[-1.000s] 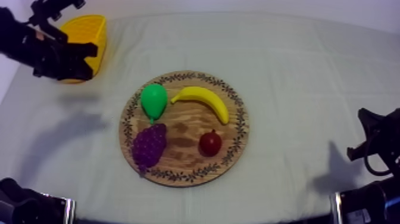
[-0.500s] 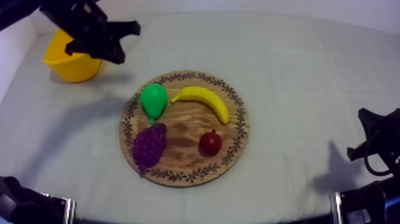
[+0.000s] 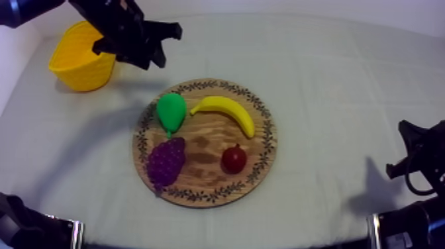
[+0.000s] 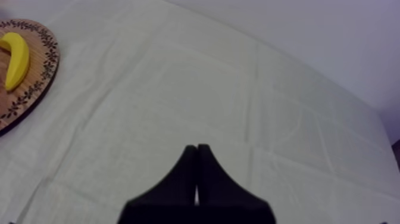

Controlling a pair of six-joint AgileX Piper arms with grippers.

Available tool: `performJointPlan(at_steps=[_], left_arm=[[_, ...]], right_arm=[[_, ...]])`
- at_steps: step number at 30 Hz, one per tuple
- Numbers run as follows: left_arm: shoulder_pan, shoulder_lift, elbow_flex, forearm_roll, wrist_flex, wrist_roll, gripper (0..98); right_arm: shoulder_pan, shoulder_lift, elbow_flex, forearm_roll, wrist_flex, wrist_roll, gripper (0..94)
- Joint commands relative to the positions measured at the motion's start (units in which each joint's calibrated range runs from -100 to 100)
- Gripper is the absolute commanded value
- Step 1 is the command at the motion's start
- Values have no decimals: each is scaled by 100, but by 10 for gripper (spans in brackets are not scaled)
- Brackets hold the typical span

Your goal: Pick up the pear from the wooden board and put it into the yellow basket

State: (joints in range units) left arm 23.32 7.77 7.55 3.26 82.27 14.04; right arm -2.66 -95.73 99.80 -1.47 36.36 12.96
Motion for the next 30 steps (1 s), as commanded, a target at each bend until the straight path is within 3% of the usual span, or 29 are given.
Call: performJointPlan(at_steps=[1,5,20,26,30], left_arm=[[8,35,3,6,-10,-16,479],[20,114,9,3,-26,-29,610],[3,223,94,12,-130,96,917],[18,357,79,-8,-194,126,955],[-23,608,185,43,-306,69,919]], right_arm=[[-2,-3,-2,-2,2,0,4],[-2,-3,-2,-2,2,0,4],[-2,-3,-2,-2,2,0,4],[-2,-3,-2,-2,2,0,4],[-2,-3,-2,-2,2,-3,4]])
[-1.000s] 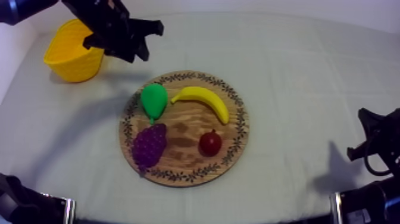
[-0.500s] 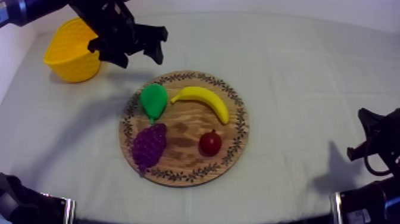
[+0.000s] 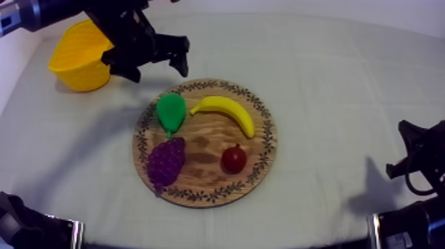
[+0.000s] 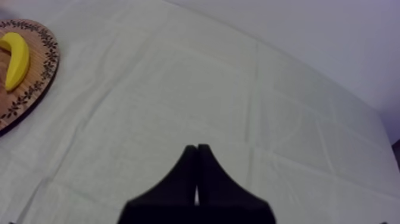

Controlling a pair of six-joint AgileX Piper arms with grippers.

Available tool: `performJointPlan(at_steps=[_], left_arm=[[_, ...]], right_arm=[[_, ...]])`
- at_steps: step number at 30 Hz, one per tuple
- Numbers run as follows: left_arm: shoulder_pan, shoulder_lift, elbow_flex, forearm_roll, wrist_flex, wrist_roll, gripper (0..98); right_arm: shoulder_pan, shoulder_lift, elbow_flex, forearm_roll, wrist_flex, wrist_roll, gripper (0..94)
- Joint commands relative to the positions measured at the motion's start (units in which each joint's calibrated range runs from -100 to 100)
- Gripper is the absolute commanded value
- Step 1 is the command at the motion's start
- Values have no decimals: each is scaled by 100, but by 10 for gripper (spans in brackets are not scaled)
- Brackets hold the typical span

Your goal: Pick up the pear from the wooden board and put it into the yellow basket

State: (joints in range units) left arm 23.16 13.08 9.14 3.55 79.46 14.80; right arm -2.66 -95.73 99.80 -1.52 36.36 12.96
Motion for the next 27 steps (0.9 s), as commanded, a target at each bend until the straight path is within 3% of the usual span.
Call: performJointPlan(at_steps=[1,21,27], left_arm=[[-17,154,49,19,-59,-16,907],[-18,1556,-39,207,-487,-47,891],[-69,1798,-48,297,-555,-121,827]], right_arm=[[-2,-3,-2,3,2,-3,4],[-2,-3,-2,3,2,-5,4],[-2,-3,-2,3,2,-3,4]])
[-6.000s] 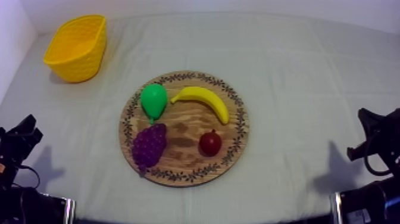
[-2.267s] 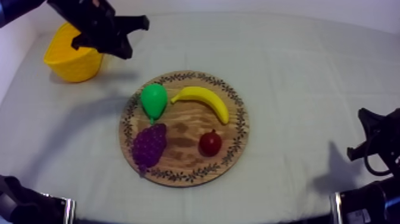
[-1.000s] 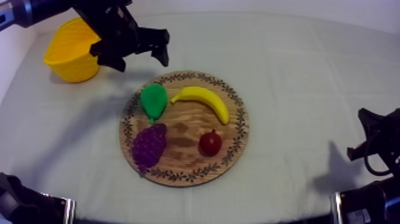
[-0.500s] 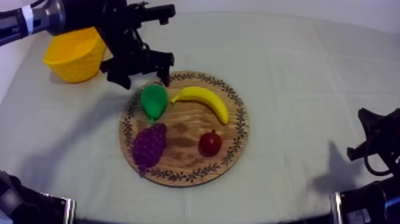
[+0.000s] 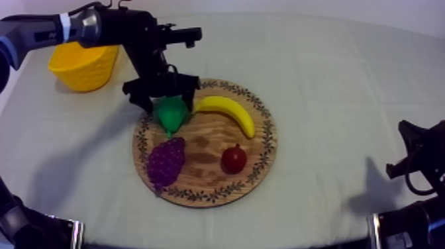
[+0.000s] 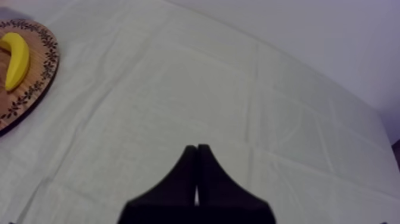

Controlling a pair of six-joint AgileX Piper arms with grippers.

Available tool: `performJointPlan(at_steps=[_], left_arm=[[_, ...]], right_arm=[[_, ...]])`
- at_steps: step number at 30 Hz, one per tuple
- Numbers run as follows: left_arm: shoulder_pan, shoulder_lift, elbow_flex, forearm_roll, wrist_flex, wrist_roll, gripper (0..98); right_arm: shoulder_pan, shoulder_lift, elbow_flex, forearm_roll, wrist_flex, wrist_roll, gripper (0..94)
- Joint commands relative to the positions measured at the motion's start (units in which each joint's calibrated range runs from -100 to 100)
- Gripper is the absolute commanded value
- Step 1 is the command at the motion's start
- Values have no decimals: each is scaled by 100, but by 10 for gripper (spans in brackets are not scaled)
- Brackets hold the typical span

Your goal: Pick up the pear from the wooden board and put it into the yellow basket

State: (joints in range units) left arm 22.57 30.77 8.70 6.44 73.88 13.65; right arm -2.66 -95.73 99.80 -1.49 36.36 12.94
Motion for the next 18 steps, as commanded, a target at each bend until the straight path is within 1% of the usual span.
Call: performJointPlan(at_steps=[1,7,11,14,18], left_arm=[[-16,60,-9,12,-1,-15,805],[-39,207,-53,-14,34,-24,667],[-36,275,-89,-13,66,-45,598],[-21,298,-114,-15,80,-61,565],[2,251,-145,-7,104,-90,551]], right_arm=[[-2,-3,-2,0,2,1,4],[-2,-3,-2,0,2,-1,4],[-2,-3,-2,0,2,0,4],[-2,-3,-2,0,2,2,4],[-2,-3,-2,0,2,3,4]])
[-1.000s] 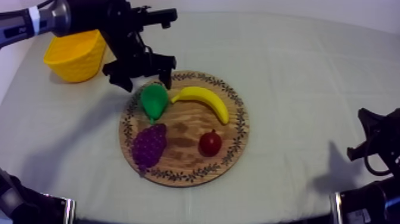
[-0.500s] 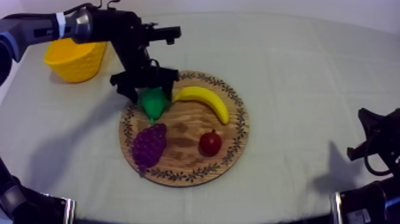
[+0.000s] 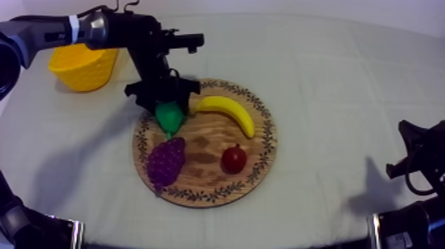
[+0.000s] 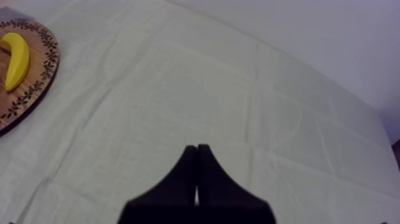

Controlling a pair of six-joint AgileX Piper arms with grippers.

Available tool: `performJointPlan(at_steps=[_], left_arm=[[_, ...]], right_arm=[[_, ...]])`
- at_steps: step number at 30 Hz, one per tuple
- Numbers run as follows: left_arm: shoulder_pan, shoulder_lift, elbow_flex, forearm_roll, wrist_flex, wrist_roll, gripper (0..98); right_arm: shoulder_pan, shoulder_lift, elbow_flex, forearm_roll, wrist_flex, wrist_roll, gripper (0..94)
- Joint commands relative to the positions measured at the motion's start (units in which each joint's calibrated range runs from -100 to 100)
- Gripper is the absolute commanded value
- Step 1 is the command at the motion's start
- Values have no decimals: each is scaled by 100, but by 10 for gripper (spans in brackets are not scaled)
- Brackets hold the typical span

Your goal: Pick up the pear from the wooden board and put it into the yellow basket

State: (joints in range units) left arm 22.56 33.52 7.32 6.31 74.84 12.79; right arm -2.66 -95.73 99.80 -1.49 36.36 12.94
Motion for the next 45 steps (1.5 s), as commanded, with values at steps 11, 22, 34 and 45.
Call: performJointPlan(at_steps=[11,22,34,45], left_arm=[[43,-710,-299,-14,340,-235,542],[-57,-1526,-759,-126,887,-302,540],[-141,-1900,-1527,-358,1609,-282,540],[-423,-1965,-1820,-462,1927,-398,538]], right_arm=[[-2,-3,-2,0,2,3,4],[-2,-3,-2,0,2,3,4],[-2,-3,-2,0,2,1,4],[-2,-3,-2,0,2,-2,4]])
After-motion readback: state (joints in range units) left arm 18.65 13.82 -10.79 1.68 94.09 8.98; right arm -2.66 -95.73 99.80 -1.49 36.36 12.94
